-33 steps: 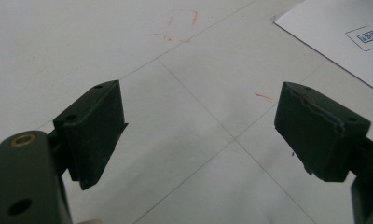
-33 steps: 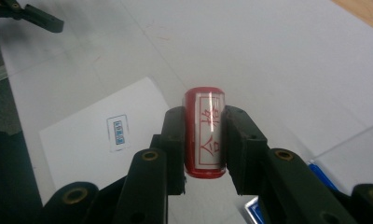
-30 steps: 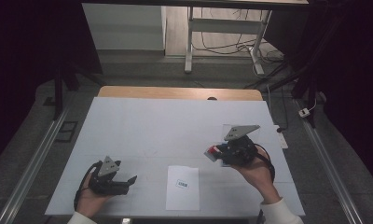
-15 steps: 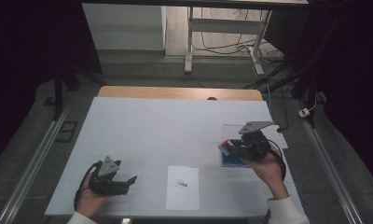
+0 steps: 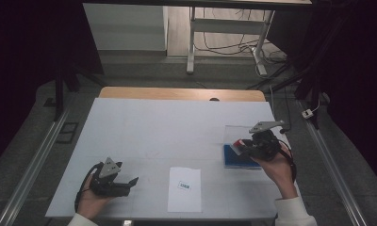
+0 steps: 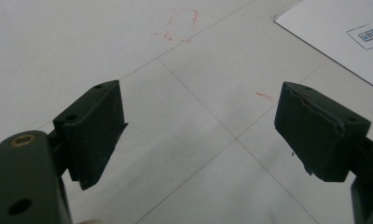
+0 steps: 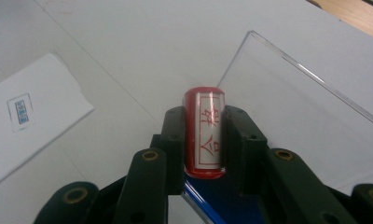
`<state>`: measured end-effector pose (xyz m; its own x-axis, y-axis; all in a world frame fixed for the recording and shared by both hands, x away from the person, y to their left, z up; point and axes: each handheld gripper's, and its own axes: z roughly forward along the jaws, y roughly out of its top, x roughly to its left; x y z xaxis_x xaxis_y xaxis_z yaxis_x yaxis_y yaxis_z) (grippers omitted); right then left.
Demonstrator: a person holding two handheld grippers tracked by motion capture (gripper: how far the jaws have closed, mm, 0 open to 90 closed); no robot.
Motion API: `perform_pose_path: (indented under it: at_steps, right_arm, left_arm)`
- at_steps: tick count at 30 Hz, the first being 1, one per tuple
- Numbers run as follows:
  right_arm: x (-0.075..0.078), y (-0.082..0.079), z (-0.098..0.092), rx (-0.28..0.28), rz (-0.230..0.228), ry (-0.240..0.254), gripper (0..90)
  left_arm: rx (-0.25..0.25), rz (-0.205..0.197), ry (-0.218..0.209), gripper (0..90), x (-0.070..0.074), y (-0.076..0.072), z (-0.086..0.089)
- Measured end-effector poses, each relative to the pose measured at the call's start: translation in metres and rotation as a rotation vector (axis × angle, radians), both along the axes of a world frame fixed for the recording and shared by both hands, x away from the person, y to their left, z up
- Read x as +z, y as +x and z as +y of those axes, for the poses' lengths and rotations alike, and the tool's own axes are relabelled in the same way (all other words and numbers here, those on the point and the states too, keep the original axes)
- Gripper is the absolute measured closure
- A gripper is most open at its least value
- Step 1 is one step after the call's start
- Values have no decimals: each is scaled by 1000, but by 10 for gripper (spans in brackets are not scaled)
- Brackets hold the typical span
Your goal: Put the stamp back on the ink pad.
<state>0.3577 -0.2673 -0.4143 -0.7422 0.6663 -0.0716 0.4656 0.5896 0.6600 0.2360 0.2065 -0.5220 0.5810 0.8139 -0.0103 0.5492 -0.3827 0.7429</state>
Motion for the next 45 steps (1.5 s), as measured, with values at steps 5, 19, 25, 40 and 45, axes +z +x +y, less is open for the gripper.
perform_pose_path:
  at_steps: [5,19,25,40,45]
  right_arm:
    - [-4,3,-3,-19,18,-27,695]
    - [-19,12,-6,-51,45,-110,695]
    - [-29,18,-7,-65,62,-144,695]
    - [-43,23,-3,-61,84,-188,692]
    - [-42,23,-2,-50,80,-171,626]
  left_arm:
    - [-2,1,2,161,0,0,-1]
    - [-2,1,2,161,-1,0,0]
    - [-4,5,5,161,-1,1,0]
    - [-4,6,8,162,-1,1,-1]
    - [-4,8,6,161,-1,2,0]
